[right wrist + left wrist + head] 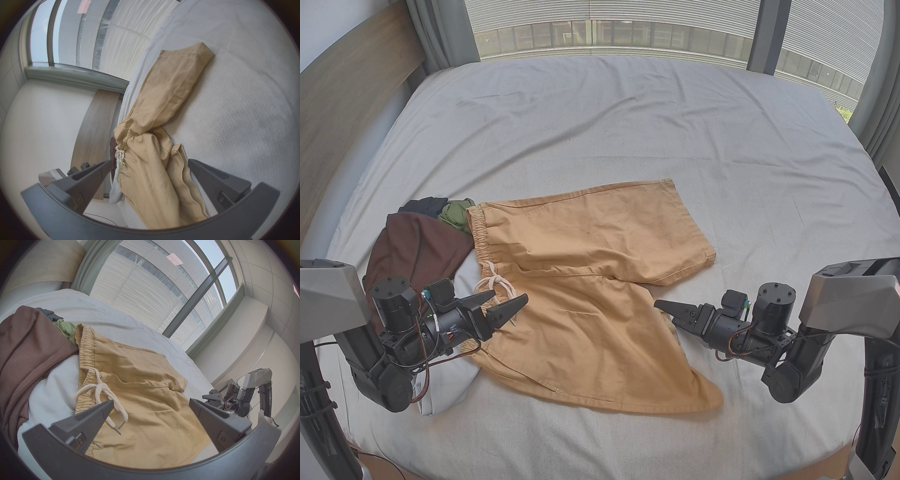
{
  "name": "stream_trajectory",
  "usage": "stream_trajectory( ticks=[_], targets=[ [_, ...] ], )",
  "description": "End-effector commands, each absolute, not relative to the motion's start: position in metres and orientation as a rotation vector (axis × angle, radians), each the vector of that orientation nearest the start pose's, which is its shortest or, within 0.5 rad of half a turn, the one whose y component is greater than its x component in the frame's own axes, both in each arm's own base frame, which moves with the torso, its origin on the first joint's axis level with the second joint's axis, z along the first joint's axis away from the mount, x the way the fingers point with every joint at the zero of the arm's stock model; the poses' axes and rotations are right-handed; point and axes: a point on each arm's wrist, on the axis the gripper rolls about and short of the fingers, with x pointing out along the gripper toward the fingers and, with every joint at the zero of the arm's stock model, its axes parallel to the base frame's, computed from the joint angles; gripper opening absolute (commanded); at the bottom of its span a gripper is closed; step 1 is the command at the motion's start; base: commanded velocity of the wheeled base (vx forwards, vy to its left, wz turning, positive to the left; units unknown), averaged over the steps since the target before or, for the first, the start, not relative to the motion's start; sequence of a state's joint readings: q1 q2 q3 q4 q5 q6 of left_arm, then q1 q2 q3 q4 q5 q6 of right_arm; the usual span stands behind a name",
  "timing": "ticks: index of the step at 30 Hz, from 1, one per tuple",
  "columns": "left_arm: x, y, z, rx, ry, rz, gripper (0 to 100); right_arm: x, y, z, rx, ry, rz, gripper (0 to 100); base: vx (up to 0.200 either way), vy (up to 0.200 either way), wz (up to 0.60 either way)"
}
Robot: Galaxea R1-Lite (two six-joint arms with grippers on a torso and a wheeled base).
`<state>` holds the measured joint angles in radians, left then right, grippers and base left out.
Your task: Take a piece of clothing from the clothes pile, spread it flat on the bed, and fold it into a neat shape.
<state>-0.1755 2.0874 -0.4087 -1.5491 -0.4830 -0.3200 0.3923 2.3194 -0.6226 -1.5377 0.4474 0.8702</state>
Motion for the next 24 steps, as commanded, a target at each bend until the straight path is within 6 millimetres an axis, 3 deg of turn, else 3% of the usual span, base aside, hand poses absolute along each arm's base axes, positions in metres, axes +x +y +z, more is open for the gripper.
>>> stream_trajectory(
  ticks=[1, 24],
  targets=[
    [0.2967, -0.0635, 0.0648, -0.329, 0.240, -0.631, 100, 0.3283, 0.1489, 0.0134, 0.881, 0.557, 0.699, 100, 0.000, 0.000, 0.00],
    [0.2971, -0.0641, 0.0610, -0.331, 0.253, -0.631, 100, 0.3356, 0.1535, 0.0106, 1.147, 0.704, 0.619, 100, 0.000, 0.000, 0.00]
  ],
)
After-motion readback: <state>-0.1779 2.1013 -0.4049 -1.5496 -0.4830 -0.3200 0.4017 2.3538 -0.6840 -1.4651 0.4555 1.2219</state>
